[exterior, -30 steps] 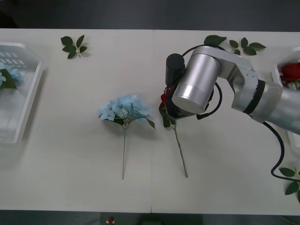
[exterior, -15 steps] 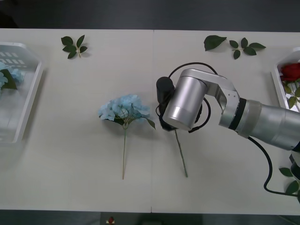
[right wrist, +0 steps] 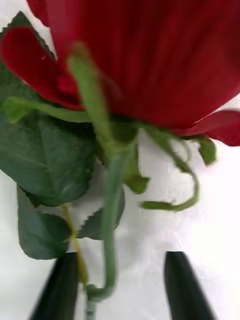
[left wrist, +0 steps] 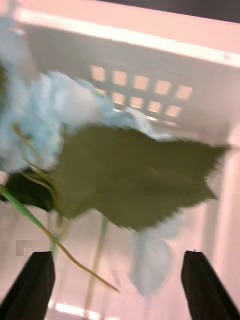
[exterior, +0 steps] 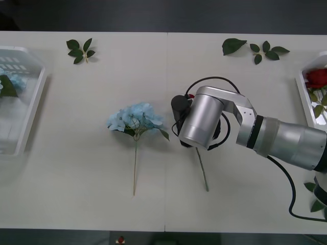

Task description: Put the red flowers into the right box and the blue flowers into the left box

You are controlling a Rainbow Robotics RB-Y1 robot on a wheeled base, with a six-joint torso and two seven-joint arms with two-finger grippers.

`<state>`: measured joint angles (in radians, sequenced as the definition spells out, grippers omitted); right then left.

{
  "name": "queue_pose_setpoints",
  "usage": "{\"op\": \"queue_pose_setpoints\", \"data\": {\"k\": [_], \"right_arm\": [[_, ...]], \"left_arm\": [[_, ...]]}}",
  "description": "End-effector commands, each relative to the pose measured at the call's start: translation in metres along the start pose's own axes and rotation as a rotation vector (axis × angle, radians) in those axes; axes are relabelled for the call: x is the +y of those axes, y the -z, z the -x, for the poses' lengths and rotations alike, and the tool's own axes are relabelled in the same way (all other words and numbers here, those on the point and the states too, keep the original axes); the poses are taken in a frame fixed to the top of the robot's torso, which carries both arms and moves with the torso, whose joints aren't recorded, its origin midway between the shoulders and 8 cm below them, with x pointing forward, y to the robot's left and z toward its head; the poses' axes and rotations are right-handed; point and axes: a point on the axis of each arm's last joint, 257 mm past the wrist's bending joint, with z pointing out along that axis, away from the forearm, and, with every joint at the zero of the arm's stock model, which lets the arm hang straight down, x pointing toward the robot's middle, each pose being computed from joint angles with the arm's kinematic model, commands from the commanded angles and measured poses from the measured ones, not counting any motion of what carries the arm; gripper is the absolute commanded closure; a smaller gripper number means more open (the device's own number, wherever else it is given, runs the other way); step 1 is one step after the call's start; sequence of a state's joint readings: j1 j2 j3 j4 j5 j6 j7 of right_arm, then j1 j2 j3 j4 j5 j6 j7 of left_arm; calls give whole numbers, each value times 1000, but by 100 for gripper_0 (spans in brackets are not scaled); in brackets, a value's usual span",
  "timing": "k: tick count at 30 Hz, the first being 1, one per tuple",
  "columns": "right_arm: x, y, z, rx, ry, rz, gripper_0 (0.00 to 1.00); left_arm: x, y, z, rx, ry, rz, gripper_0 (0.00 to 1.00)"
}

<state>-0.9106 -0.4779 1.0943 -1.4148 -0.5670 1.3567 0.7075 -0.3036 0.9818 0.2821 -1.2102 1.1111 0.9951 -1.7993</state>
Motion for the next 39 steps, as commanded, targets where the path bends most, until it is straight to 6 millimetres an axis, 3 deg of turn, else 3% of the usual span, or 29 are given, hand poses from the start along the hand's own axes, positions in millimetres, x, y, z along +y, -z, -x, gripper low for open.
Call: {"op": "queue_pose_setpoints", "data": {"k": [1,3,9,13,14,15,16,19,20,22,27,33,39], "right_arm": [[11,4,5,-20,59,27,88],[9,4,6,-22,55,25,100],[-8,7,13,-36,35,17,100],[-45,25,26,-44,-27,36,100],[-51,28,26,-43,-36,42,100],[-72,40,31,-51,-62,51,100],[-81,46,33,-54,-74,56,100],[-134,71,39,-60,-88,60,100],[-163,82,40,-59,-94,55,100],[-193,94,42,-59,-113,49,100],[-303,122,41,-57,-155,-24,100],[-411,136,19,-17,-147,-117,100],[-486,123,-14,26,-162,-213,100]], "left_arm": [[-14,38,14,8,-13,-74,0],[-30,49,15,35,-63,-100,0],[-98,77,29,45,-242,-177,0],[-169,73,13,64,-284,-285,0],[-177,71,9,68,-296,-286,0],[-193,64,-4,79,-321,-283,0],[-200,62,-7,78,-330,-282,0],[-223,46,-37,93,-331,-275,0],[-232,37,-54,99,-319,-277,0],[-244,30,-70,104,-308,-289,0],[-280,12,-120,97,-308,-321,0],[-321,-3,-160,94,-340,-328,0],[-364,-20,-178,65,-419,-299,0]]}}
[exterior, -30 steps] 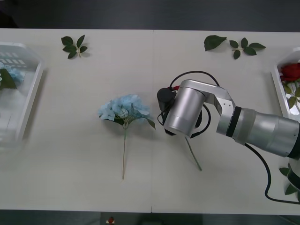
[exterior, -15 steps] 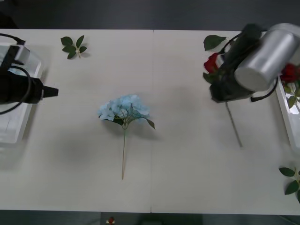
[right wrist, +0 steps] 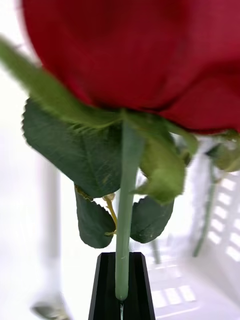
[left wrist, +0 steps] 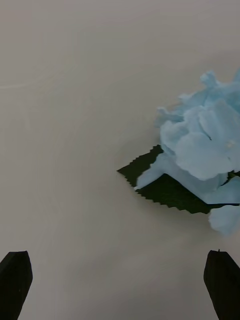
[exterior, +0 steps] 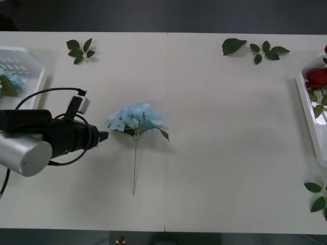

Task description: Put the red flowers into the right box and the blue flowers into the left box

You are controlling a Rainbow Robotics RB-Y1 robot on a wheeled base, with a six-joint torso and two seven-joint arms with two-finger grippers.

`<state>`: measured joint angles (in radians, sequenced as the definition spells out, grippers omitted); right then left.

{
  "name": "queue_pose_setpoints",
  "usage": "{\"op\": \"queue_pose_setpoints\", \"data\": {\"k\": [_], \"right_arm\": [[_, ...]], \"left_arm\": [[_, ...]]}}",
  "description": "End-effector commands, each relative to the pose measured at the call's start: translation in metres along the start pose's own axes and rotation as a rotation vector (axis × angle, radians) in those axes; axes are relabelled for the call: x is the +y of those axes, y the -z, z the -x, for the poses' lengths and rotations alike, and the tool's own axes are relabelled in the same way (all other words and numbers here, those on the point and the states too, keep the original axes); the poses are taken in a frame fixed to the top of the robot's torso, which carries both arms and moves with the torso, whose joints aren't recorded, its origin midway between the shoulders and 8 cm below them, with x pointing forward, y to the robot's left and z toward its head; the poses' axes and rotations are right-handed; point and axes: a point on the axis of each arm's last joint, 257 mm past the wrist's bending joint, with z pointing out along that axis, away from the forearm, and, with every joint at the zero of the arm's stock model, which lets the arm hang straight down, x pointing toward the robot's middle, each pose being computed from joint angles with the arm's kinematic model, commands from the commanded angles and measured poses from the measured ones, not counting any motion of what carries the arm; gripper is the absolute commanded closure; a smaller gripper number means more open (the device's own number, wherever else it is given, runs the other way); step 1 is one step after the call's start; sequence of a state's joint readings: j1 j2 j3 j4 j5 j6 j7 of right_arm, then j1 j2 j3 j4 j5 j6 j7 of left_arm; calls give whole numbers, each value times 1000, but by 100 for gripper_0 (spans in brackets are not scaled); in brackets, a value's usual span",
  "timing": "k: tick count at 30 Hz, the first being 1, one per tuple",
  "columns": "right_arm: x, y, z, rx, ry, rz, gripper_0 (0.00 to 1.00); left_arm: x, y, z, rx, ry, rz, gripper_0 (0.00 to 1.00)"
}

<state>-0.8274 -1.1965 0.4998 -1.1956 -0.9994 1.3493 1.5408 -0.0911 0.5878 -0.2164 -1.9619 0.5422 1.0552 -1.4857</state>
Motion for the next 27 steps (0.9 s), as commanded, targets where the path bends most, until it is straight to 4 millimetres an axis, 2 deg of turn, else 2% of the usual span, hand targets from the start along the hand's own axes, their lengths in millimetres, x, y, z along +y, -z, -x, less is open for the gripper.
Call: {"op": "queue_pose_setpoints", "data": {"k": [1,5,8,13,18,19,21,22,24,27], "right_arm": [[-51,-5,-1,-14,-1,-78,100],[-83,-22,-4,-37,20,-140,100],[-97,-34,-5,-50,42,-185,100],[-108,-54,-5,-70,61,-246,100],[-114,-67,-5,-83,78,-292,100],[-112,-69,-4,-84,81,-292,97],[-114,-70,-3,-89,90,-303,65],[-114,-70,-4,-85,93,-305,53],[-114,-70,-6,-78,100,-305,35],[-108,-72,-8,-70,98,-279,21]], "left_arm": [[-33,-12,24,-49,-22,0,0],[-50,-26,20,-41,-84,35,0],[-62,-34,15,-39,-138,84,0],[-82,-48,7,-29,-123,113,0],[-96,-52,7,-29,-114,97,0],[-99,-52,8,-30,-111,92,0],[-106,-52,8,-30,-106,78,0],[-108,-52,9,-31,-106,76,0],[-113,-52,12,-37,-100,67,0],[-117,-52,16,-44,-100,61,0]]}}
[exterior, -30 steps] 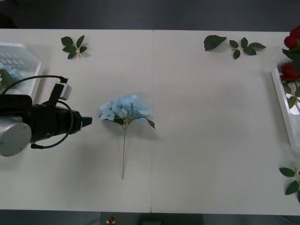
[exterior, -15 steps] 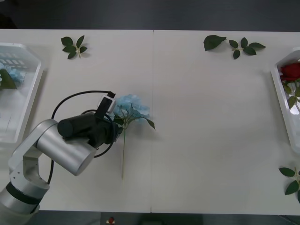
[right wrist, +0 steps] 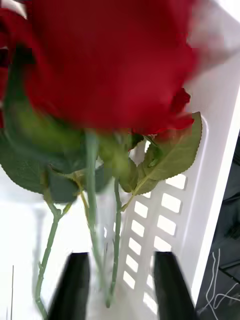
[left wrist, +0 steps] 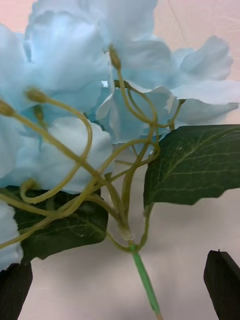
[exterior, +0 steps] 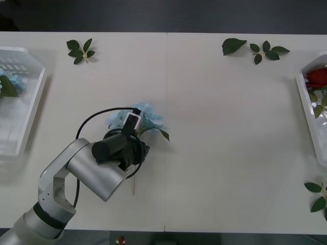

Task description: Put the red flowers into the right box and the blue flowers into the left box

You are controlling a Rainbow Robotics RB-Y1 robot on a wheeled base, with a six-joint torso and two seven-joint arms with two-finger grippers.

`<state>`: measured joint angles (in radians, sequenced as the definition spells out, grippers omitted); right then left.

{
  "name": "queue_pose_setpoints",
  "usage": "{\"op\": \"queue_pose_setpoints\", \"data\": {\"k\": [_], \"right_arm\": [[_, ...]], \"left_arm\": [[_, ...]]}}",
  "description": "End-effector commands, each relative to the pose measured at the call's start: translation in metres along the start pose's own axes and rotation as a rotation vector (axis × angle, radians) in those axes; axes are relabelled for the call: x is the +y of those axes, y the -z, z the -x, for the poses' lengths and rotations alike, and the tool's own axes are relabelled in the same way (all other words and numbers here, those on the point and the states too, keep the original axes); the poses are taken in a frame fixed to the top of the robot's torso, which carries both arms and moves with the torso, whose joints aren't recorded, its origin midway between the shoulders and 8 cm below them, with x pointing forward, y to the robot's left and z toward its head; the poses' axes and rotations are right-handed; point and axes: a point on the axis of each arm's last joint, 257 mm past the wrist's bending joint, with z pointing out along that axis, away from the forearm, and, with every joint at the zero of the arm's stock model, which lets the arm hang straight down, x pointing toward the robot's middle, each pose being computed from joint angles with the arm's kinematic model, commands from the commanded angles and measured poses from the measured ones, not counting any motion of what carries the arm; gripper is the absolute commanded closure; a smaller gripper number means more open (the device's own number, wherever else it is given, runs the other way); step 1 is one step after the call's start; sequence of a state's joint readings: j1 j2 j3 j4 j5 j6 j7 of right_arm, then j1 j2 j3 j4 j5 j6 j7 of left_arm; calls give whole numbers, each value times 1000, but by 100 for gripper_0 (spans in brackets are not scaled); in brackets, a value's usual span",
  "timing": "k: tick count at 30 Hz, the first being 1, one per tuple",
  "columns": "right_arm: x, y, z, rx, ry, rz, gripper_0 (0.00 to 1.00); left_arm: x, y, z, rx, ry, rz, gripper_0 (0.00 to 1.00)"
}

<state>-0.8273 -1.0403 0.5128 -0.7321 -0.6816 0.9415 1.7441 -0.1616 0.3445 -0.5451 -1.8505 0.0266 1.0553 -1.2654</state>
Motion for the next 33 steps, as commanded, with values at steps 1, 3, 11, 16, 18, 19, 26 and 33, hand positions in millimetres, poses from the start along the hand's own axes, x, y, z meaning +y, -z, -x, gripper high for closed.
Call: {"op": "queue_pose_setpoints", "data": {"k": [1,3,11,16,18,19,26,33], "right_arm": [[-7,10,10,-14,11,20,17],[-2,13,12,-21,2,51,14],[24,60,31,-73,59,288,8],[64,117,50,-136,219,459,7],[84,147,59,-176,308,523,7],[96,162,63,-201,359,550,7],[171,254,79,-366,629,682,7],[236,297,60,-472,946,736,7]], "left_arm": [[-6,5,27,-48,-2,-12,0],[-3,3,25,-43,-7,-4,0],[8,-6,17,-30,-25,37,39],[9,-8,18,-35,-27,41,100],[11,-8,20,-39,-29,47,100],[14,-8,22,-44,-34,56,100],[55,21,50,-81,-11,120,100],[122,84,86,-77,35,198,100]]}}
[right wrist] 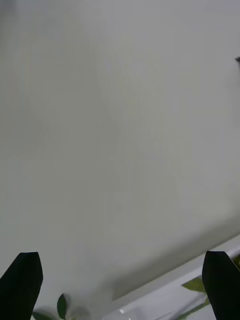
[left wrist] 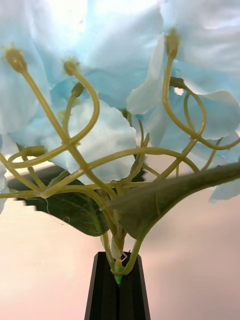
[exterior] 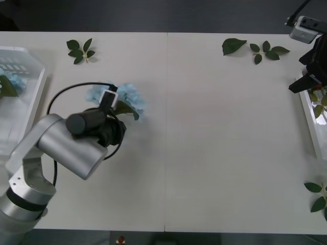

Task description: Put the red flowers into the right box and the blue flowers into the left box

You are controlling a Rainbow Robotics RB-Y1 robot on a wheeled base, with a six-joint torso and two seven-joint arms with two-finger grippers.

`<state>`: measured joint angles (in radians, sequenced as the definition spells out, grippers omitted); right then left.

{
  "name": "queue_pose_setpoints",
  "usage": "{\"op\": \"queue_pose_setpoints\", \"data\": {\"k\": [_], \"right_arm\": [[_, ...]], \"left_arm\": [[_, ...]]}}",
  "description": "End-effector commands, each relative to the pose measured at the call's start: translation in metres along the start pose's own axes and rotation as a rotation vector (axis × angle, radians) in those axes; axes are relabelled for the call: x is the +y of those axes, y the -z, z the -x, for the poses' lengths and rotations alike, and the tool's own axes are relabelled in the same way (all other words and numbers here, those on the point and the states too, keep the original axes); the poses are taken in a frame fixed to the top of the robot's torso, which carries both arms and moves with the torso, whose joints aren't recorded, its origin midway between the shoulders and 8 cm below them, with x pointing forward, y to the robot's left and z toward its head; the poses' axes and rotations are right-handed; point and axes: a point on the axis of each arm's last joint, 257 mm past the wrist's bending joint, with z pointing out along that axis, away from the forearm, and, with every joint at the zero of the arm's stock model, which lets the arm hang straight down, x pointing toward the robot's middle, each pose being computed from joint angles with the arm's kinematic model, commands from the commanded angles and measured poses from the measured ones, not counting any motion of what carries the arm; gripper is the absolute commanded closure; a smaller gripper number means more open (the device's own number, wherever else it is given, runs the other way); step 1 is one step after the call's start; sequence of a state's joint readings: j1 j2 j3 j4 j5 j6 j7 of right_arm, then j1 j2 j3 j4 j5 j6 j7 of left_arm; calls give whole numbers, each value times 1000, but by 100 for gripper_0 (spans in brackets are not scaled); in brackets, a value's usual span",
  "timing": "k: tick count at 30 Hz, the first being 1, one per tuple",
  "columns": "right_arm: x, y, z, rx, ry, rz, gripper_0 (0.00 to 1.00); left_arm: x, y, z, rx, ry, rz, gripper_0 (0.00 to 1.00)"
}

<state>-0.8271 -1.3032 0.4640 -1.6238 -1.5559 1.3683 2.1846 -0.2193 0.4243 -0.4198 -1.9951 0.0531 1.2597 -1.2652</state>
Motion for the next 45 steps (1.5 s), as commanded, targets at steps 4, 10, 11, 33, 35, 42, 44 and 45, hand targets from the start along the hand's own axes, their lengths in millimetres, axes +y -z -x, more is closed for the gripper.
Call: {"op": "queue_pose_setpoints", "data": {"k": [4,10,11,33,35,42,44,45], "right_arm": [[51,-17,43,-64,384,79,7],[82,-42,73,-156,548,152,7],[86,-46,79,-175,560,164,7],[118,-81,151,-460,526,199,7],[120,-81,151,-465,522,207,7],[132,-92,145,-458,509,239,7],[135,-96,144,-461,500,240,7],[135,-97,144,-460,502,240,7]], "left_arm": [[107,73,67,-75,47,119,100],[201,120,90,-90,130,225,100],[222,128,93,-98,146,257,100],[464,107,78,-264,256,560,100],[466,96,75,-266,253,563,100],[463,59,47,-256,272,560,100],[454,50,41,-246,280,550,100],[453,49,39,-243,279,550,100]]}}
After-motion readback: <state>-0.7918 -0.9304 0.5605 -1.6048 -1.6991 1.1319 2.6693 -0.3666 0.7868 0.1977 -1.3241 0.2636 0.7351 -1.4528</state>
